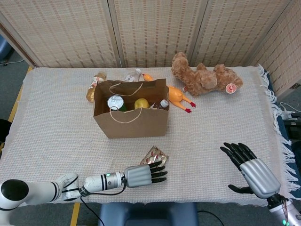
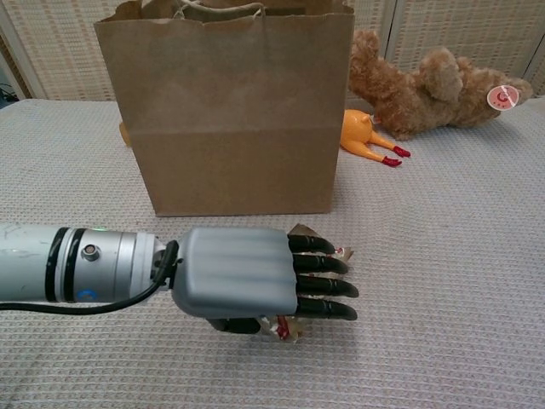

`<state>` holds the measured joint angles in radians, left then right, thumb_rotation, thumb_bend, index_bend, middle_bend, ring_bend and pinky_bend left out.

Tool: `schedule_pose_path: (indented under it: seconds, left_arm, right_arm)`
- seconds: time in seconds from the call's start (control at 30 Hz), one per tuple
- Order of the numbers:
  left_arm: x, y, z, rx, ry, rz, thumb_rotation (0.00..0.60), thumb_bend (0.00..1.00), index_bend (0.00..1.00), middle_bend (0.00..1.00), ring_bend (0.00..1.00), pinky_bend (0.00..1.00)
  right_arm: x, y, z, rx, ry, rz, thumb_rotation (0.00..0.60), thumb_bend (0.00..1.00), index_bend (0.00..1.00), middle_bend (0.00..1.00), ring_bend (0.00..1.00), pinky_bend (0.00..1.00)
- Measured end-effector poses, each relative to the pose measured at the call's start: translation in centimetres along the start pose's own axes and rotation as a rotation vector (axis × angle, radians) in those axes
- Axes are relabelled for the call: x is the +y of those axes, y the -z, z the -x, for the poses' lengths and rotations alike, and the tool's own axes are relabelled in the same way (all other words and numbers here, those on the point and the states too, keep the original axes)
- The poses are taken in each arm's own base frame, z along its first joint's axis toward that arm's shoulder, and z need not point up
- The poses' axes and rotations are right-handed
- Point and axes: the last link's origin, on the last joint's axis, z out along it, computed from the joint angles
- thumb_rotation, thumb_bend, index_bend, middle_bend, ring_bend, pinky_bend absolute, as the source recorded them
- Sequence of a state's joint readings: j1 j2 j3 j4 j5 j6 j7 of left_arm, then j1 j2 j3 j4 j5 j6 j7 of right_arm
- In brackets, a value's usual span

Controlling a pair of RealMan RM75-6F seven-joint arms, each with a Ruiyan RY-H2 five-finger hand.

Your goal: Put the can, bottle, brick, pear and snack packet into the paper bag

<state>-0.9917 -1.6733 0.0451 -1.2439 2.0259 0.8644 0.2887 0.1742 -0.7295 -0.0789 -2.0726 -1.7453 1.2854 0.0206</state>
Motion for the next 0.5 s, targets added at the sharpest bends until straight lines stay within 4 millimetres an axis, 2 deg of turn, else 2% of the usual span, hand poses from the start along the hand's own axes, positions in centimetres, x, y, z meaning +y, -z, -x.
schedule_pose_path:
  seconds: [0.33,0.5]
  left_arm:
    - [-1.3,-1.6,0.0,-0.033,-0.094,-0.057,0.600,0.36,0.00,0.00,0.00,0.07]
    - [-2.0,-1.2,-0.2,-0.042,-0.139,-0.058,0.600,0.36,0.00,0.00,0.00,0.07]
  right_arm:
    - [0.1,0.0,-0.1,-0.005,0.000,0.005,0.600,0.02,0.00,0.00,0.00,0.00]
    - [0.1,0.0,-0.2,-0.003,-0.001,0.006,0.600,0.02,0.00,0.00,0.00,0.00]
